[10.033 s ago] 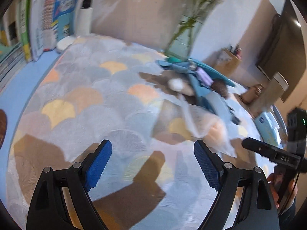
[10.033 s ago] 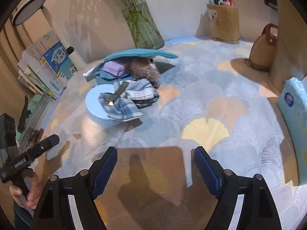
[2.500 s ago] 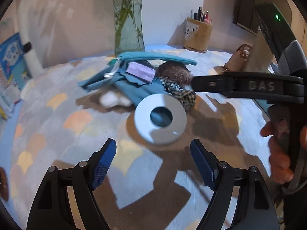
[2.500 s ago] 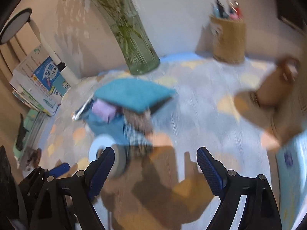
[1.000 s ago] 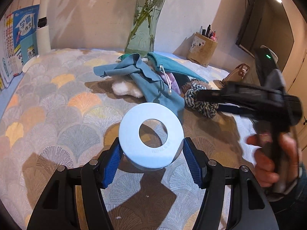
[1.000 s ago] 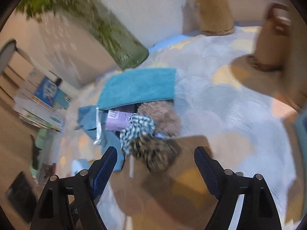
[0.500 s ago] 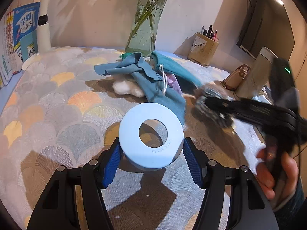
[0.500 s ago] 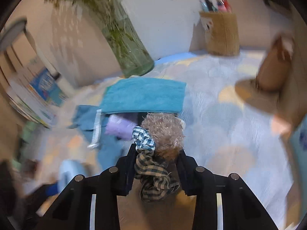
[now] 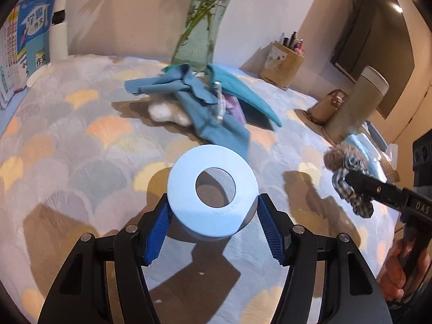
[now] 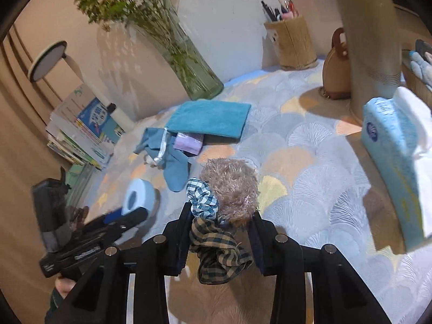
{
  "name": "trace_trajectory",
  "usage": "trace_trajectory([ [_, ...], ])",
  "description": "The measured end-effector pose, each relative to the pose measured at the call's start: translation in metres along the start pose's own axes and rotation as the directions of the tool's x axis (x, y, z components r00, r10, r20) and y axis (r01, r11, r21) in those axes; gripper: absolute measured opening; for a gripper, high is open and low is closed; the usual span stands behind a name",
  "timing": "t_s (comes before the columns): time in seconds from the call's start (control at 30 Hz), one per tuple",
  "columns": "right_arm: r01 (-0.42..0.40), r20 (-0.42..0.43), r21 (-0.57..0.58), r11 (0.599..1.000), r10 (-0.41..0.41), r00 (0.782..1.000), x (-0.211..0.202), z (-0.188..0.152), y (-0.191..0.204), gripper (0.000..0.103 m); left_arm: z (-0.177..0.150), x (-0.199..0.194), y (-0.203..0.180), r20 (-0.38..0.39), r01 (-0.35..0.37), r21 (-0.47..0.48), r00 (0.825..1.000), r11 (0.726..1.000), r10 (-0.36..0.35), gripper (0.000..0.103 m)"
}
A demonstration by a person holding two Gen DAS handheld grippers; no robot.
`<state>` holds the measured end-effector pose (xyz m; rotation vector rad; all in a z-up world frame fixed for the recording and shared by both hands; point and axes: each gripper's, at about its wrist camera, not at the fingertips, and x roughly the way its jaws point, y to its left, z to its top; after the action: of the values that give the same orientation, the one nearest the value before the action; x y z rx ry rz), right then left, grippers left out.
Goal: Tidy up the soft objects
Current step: 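Carry the tape roll and scrunchie to the glass bowl and release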
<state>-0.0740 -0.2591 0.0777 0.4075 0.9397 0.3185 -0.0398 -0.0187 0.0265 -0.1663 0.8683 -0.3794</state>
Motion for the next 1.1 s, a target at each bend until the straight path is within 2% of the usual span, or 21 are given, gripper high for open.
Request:
trace_trajectory([
  [0.1,0.0,0.025,-0.02,1.0,0.001,1.0,-0.015,0.003,0.003,0.037,0.001,-0.014,-0.028,0.027,0.06,0.024,0.998,0.998,-0.06,0.061],
  [0.2,0.005,0.075,-0.052,0.999,-0.002,0.997,-0.038,0.009,0.008,0.037,0.011,-0.027,-0.072,0.062,0.082,0.131,0.994,0.988,-0.091,0.061],
  [0.23,0.013,0.09,-0.059,0.998,-0.008,0.996,-0.046,0.011,0.007,0.037,0.017,-0.031,-0.095,0.075,0.09,0.187,0.992,0.978,-0.106,0.061],
  [0.37,0.082,0.181,-0.064,0.995,-0.069,0.981,-0.087,0.024,-0.002,0.038,0.036,-0.034,-0.162,0.083,0.152,0.315,0.979,0.937,-0.187,0.061],
  [0.47,0.139,0.26,-0.02,0.99,-0.129,0.957,-0.123,0.036,-0.026,0.038,0.05,-0.025,-0.215,0.049,0.221,0.377,0.965,0.899,-0.258,0.061],
  [0.57,0.209,0.327,0.07,0.976,-0.22,0.919,-0.156,0.05,-0.061,0.037,0.06,-0.011,-0.272,0.035,0.24,0.464,0.957,0.853,-0.288,0.061],
  [0.63,0.24,0.361,0.151,0.959,-0.28,0.89,-0.177,0.06,-0.092,0.038,0.066,0.004,-0.304,0.009,0.268,0.489,0.95,0.83,-0.313,0.061],
  [0.7,0.253,0.379,0.221,0.942,-0.322,0.868,-0.195,0.069,-0.122,0.037,0.07,0.022,-0.326,-0.031,0.307,0.485,0.942,0.819,-0.335,0.061],
  [0.8,0.29,0.389,0.321,0.902,-0.404,0.828,-0.219,0.08,-0.167,0.038,0.074,0.052,-0.355,-0.078,0.321,0.494,0.942,0.808,-0.327,0.061],
  [0.83,0.295,0.385,0.339,0.893,-0.418,0.823,-0.223,0.083,-0.178,0.038,0.074,0.065,-0.368,-0.098,0.325,0.504,0.942,0.8,-0.321,0.061],
  [1.0,0.308,0.322,0.438,0.845,-0.467,0.823,-0.23,0.097,-0.237,0.04,0.076,0.1,-0.403,-0.11,0.309,0.541,0.948,0.782,-0.299,0.061],
  [1.1,0.28,0.276,0.492,0.825,-0.452,0.848,-0.226,0.102,-0.267,0.041,0.078,0.113,-0.418,-0.098,0.286,0.56,0.955,0.777,-0.281,0.062],
])
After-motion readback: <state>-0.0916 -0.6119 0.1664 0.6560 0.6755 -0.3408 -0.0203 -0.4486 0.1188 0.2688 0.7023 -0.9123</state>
